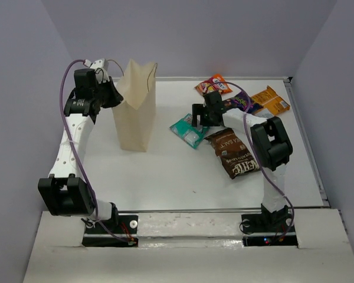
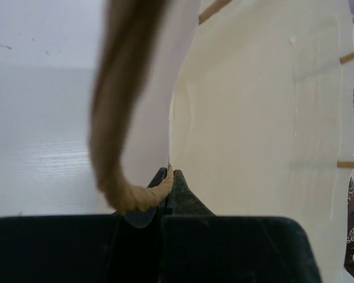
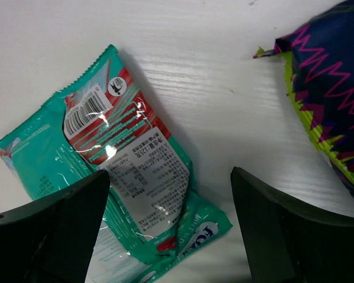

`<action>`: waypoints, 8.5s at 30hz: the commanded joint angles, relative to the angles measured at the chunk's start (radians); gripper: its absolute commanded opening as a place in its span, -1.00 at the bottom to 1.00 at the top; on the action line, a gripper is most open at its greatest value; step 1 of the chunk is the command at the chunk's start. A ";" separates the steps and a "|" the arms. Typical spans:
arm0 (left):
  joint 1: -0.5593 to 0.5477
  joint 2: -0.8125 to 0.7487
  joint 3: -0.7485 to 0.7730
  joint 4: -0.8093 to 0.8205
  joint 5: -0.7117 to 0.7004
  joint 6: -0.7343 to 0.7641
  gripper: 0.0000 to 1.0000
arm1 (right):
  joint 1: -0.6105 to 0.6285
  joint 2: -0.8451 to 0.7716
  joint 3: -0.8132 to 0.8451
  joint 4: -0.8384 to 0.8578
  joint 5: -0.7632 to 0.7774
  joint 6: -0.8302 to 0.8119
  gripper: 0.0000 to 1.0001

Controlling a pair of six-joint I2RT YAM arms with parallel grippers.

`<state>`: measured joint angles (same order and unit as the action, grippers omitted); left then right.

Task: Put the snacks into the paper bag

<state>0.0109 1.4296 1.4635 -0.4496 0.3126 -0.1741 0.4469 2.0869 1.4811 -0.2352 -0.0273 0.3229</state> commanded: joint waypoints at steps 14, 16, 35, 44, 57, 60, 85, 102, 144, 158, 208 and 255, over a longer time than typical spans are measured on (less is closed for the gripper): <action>-0.005 -0.063 -0.078 0.040 0.031 -0.117 -1.00 | 0.069 0.107 0.111 -0.193 -0.200 -0.131 0.90; -0.005 -0.066 -0.081 0.038 0.017 -0.116 -1.00 | 0.079 0.159 0.133 -0.202 -0.183 -0.114 0.79; -0.005 -0.093 -0.135 0.055 -0.023 -0.110 -1.00 | 0.079 -0.149 0.107 0.026 -0.315 0.045 -0.99; -0.005 -0.100 -0.149 0.065 -0.029 -0.102 -1.00 | 0.079 -0.284 0.113 0.169 -0.338 0.157 -0.99; -0.005 -0.095 -0.161 0.083 -0.029 -0.111 -1.00 | 0.105 -0.226 0.663 0.327 -0.138 0.116 -0.99; -0.005 -0.097 -0.170 0.091 -0.026 -0.119 -1.00 | 0.134 -0.079 0.917 0.361 -0.144 0.102 -0.99; -0.006 -0.037 -0.109 0.101 -0.081 -0.156 -1.00 | 0.323 -0.116 0.665 0.488 -0.137 0.048 -0.99; -0.005 -0.031 -0.124 0.114 -0.046 -0.150 -1.00 | 0.332 0.072 0.926 0.158 -0.145 0.019 0.13; -0.005 -0.015 -0.097 0.115 0.039 -0.191 -1.00 | 0.216 -0.400 -0.371 -0.564 0.502 0.036 0.99; -0.005 -0.014 -0.088 0.107 0.034 -0.185 -1.00 | 0.216 -0.407 -0.116 -0.647 0.529 0.008 -0.99; -0.005 0.023 -0.057 0.121 -0.029 -0.185 -1.00 | 0.426 -0.040 0.450 0.640 0.116 -0.091 -0.99; 0.073 0.029 -0.115 0.129 0.002 -0.226 -1.00 | 0.378 -0.079 0.889 -0.012 0.067 -0.182 1.00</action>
<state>0.0666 1.4570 1.3693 -0.3153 0.2760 -0.3775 0.8139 2.1273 2.3173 -0.2955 0.0624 0.1894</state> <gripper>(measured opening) 0.047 0.995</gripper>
